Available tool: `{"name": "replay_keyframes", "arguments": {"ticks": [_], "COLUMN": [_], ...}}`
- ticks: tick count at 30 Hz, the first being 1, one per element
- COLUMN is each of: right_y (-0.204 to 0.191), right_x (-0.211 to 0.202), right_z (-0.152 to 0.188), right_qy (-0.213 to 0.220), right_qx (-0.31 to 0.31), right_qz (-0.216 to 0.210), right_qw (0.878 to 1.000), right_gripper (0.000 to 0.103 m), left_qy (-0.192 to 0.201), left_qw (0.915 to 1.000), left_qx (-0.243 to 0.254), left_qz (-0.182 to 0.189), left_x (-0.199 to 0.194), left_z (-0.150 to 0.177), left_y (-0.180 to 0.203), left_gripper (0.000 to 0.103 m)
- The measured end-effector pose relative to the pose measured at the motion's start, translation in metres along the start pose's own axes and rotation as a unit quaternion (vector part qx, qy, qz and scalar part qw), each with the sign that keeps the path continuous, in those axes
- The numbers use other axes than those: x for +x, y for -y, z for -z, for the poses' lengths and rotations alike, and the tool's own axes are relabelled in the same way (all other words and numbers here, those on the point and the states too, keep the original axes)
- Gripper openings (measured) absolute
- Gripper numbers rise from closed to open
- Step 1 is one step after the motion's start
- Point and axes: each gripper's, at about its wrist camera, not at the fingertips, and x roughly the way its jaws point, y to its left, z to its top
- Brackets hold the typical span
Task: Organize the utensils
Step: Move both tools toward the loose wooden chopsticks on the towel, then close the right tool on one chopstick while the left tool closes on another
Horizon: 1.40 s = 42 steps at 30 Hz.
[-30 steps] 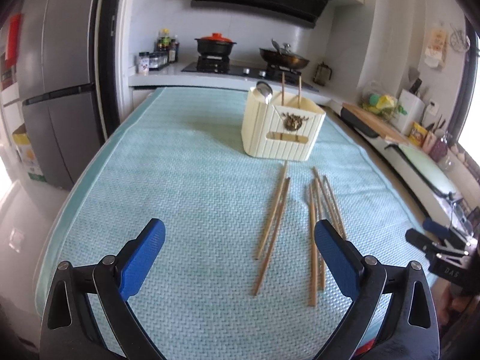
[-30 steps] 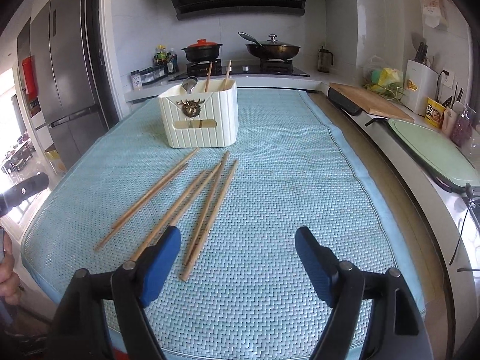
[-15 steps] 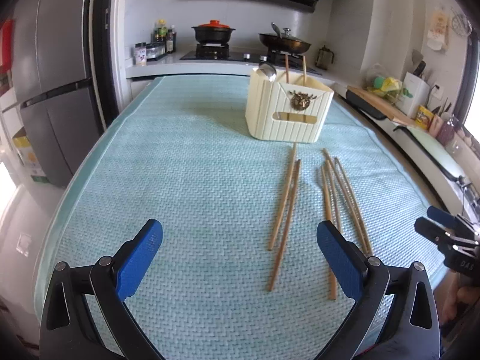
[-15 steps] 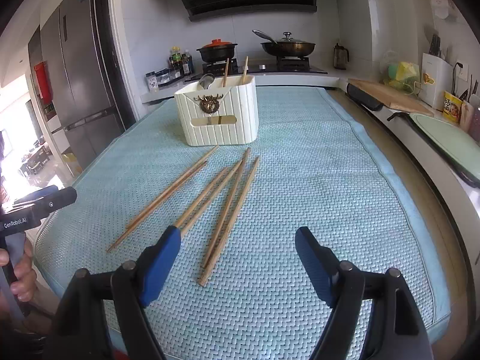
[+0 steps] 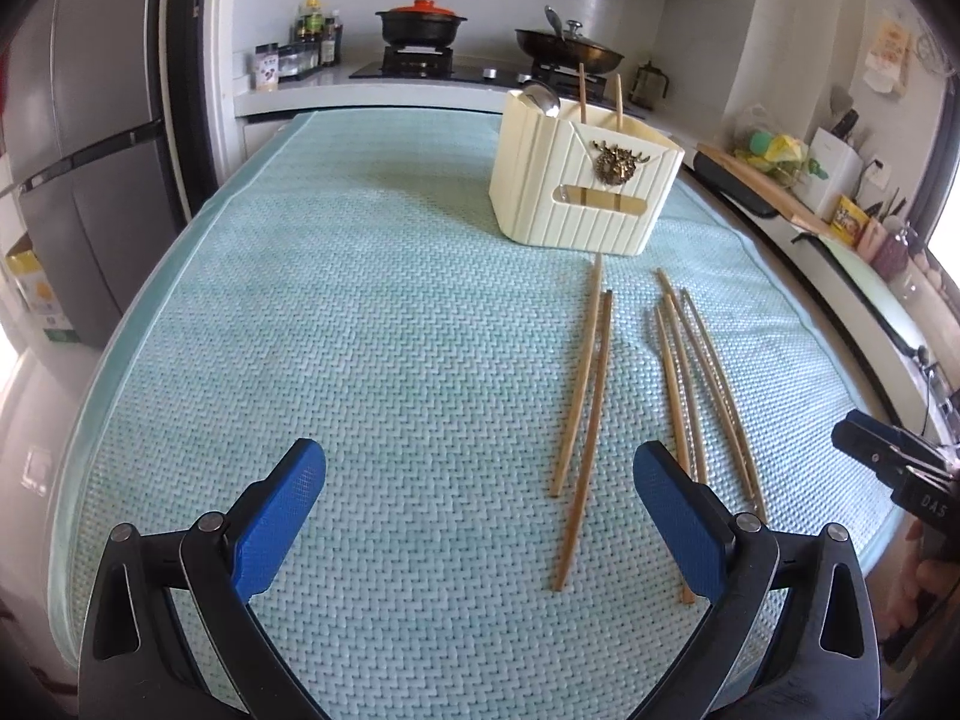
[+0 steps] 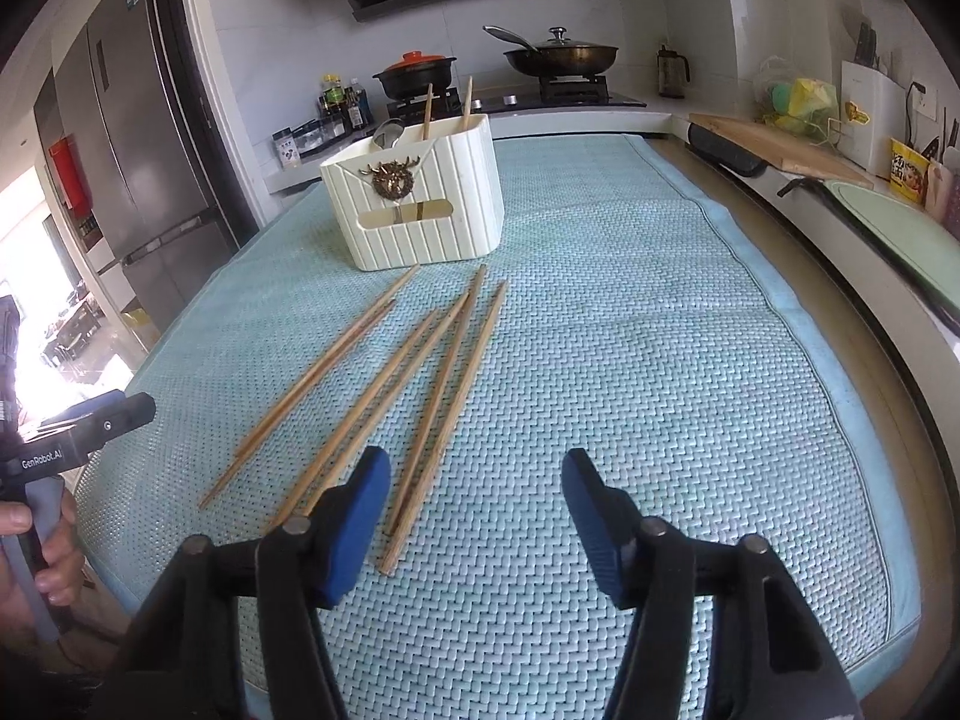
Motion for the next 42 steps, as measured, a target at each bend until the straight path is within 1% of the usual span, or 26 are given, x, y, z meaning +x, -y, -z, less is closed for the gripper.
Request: {"name": "replay_keyframes", "arguments": {"ticks": [1, 2, 3, 8, 11, 14, 19, 22, 25, 27, 30, 32, 37, 40, 42], "right_y": [0.002, 0.004, 0.006, 0.02, 0.026, 0.024, 0.017, 0.018, 0.021, 0.023, 0.026, 0.028, 0.029, 0.029, 0.026], "right_x": [0.001, 0.003, 0.006, 0.023, 0.032, 0.035, 0.033, 0.03, 0.024, 0.02, 0.016, 0.016, 0.028, 0.049, 0.071], "right_z": [0.0, 0.001, 0.0, -0.004, -0.01, -0.013, -0.009, -0.004, 0.0, 0.002, 0.003, 0.003, -0.013, -0.034, -0.053], "right_qy": [-0.004, -0.008, -0.014, -0.035, -0.044, -0.047, -0.048, -0.051, -0.05, -0.05, -0.051, -0.052, -0.053, -0.055, -0.065], "right_qx": [0.004, 0.006, 0.008, 0.034, 0.047, 0.044, 0.041, 0.044, 0.045, 0.043, 0.043, 0.041, 0.029, 0.021, 0.01], "right_qz": [-0.002, -0.004, -0.007, -0.02, -0.028, -0.031, -0.04, -0.04, -0.035, -0.032, -0.03, -0.031, -0.033, -0.044, -0.047], "right_qw": [1.0, 1.0, 1.0, 0.999, 0.998, 0.997, 0.997, 0.997, 0.997, 0.997, 0.997, 0.997, 0.998, 0.997, 0.997], "right_gripper": [0.051, 0.045, 0.041, 0.037, 0.037, 0.037, 0.037, 0.037, 0.037, 0.037, 0.037, 0.037, 0.037, 0.037, 0.037], "left_qy": [-0.002, -0.005, -0.008, -0.021, -0.034, -0.048, -0.069, -0.09, -0.103, -0.103, -0.102, -0.104, -0.108, -0.107, -0.111], "left_qw": [1.0, 0.9999, 0.9999, 0.9991, 0.9968, 0.9945, 0.9902, 0.9873, 0.9862, 0.9865, 0.9851, 0.9838, 0.9862, 0.9869, 0.9867], "left_qx": [0.002, 0.003, 0.005, 0.026, 0.05, 0.07, 0.104, 0.118, 0.125, 0.126, 0.138, 0.143, 0.125, 0.12, 0.119], "left_qz": [0.004, 0.008, 0.013, 0.028, 0.052, 0.061, 0.063, 0.055, 0.034, 0.015, -0.016, -0.026, -0.013, -0.005, 0.0], "left_x": [0.002, 0.005, 0.008, 0.028, 0.047, 0.072, 0.117, 0.148, 0.173, 0.185, 0.196, 0.198, 0.188, 0.181, 0.177], "left_z": [-0.002, -0.004, -0.007, -0.028, -0.046, -0.071, -0.109, -0.119, -0.124, -0.125, -0.121, -0.117, -0.107, -0.101, -0.098], "left_y": [0.001, 0.003, 0.004, 0.014, 0.024, 0.034, 0.057, 0.072, 0.083, 0.087, 0.09, 0.087, 0.065, 0.054, 0.049], "left_gripper": [0.102, 0.102, 0.102, 0.102, 0.102, 0.102, 0.102, 0.102, 0.101, 0.101, 0.101, 0.098, 0.098, 0.097, 0.095]}}
